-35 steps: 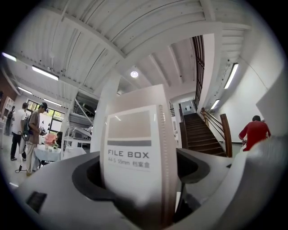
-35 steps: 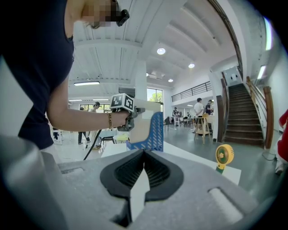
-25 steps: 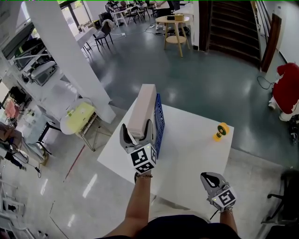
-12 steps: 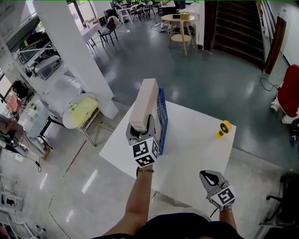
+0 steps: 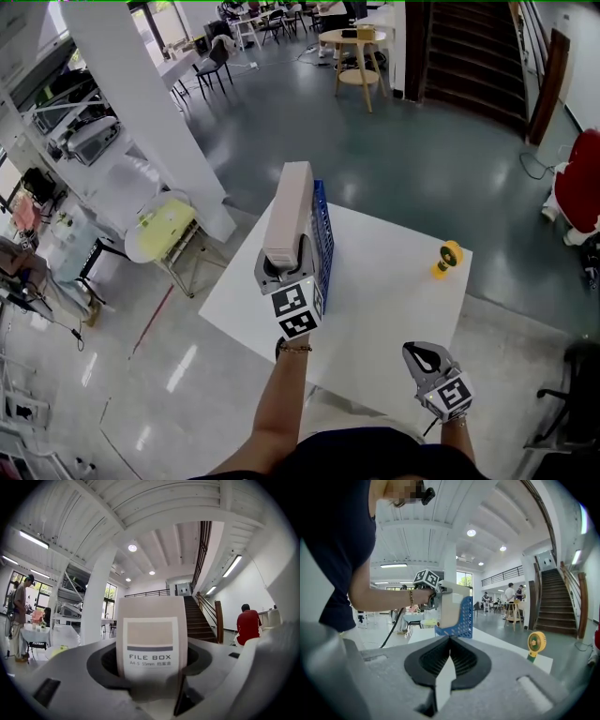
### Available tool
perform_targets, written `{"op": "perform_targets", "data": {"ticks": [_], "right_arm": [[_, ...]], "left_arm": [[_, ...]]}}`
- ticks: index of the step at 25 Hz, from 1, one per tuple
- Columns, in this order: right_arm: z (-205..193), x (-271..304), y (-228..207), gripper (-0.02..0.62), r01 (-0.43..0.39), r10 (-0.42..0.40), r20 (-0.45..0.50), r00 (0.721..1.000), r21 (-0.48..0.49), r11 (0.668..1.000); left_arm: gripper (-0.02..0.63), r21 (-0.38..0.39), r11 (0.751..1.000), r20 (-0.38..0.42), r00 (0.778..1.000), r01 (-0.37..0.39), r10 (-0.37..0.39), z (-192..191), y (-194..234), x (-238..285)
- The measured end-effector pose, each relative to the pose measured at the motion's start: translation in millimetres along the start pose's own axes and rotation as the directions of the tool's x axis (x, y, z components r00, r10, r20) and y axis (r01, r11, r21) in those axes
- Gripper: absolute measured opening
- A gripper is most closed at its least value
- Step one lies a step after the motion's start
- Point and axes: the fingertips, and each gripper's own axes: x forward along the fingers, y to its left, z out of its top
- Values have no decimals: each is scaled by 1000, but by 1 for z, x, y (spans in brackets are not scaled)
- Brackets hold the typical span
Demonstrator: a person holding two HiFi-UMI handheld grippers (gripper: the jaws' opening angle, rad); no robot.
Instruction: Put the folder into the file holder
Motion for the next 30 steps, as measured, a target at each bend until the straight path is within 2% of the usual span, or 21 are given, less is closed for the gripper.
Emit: {"op": "perform_targets", "data": {"ticks": [4,9,14,22,26,30], "right_arm": [[0,0,2,3,0,0,9,1000,11,1000],[-3,3,10,3,-12,11,1,1000,17,1000],[-5,3,9,3,-11,11,2,1000,18,1000],[-5,3,7,3,5,-4,-12,1000,16,1000],[-1,5,11,3,-15,15,-9,1000,17,1000],[-9,8,11,3,-27,27,-22,999,8,1000]], "left_arm": [[268,6,1000,-15,999,-28,28,-1,-2,0],[265,22,1000,-17,1000,-10,10,-2,-9,-3],[265,-44,999,9,1000,3,-3,2,2,-7],[265,-43,999,10,1000,9,-8,9,1,-16],[267,-27,999,2,1000,31,-31,14,-3,-19],[266,29,998,-46,998,47,-46,-3,-7,-12]]}}
